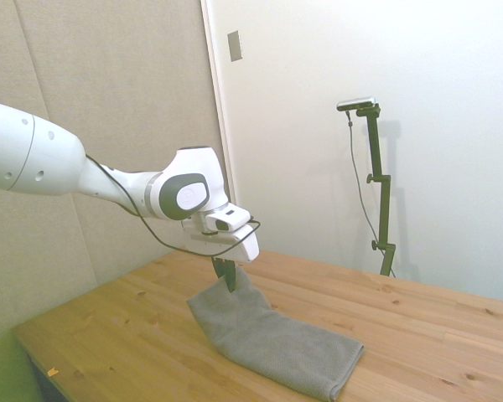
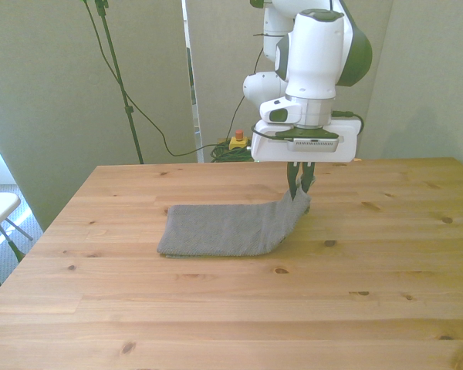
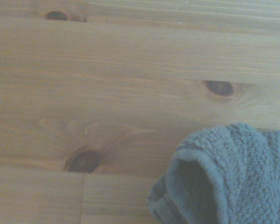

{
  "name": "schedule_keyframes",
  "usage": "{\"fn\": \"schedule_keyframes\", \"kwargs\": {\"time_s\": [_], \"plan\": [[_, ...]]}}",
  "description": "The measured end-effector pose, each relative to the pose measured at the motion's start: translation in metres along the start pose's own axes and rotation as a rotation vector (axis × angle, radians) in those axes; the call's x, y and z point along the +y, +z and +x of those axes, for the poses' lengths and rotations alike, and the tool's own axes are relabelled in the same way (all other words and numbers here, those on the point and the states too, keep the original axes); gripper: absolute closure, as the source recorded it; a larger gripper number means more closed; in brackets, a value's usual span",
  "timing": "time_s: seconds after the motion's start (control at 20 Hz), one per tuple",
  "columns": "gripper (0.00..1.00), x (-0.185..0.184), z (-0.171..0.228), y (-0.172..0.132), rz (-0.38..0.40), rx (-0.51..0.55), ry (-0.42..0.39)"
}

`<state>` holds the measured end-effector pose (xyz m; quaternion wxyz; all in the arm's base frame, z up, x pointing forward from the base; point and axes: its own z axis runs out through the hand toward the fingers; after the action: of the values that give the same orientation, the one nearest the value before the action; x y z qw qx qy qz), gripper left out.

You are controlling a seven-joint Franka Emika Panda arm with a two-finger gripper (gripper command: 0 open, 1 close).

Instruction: Fold the towel

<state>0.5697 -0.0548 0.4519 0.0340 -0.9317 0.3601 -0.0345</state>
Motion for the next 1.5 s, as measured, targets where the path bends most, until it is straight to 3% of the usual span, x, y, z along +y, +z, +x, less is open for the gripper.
{"fn": "schedule_keyframes", "kwargs": {"time_s": [0.15, 0.85, 1.2, 1.5], "plan": [[1.00, 0.027, 0.024, -0.018, 0.021, -0.057, -0.031], [1.00, 0.106, 0.090, -0.061, 0.073, -0.061, 0.034], [1.00, 0.169, 0.140, -0.035, 0.097, -0.084, 0.141], [1.00, 0.197, 0.167, -0.023, 0.079, -0.055, 0.207]]}}
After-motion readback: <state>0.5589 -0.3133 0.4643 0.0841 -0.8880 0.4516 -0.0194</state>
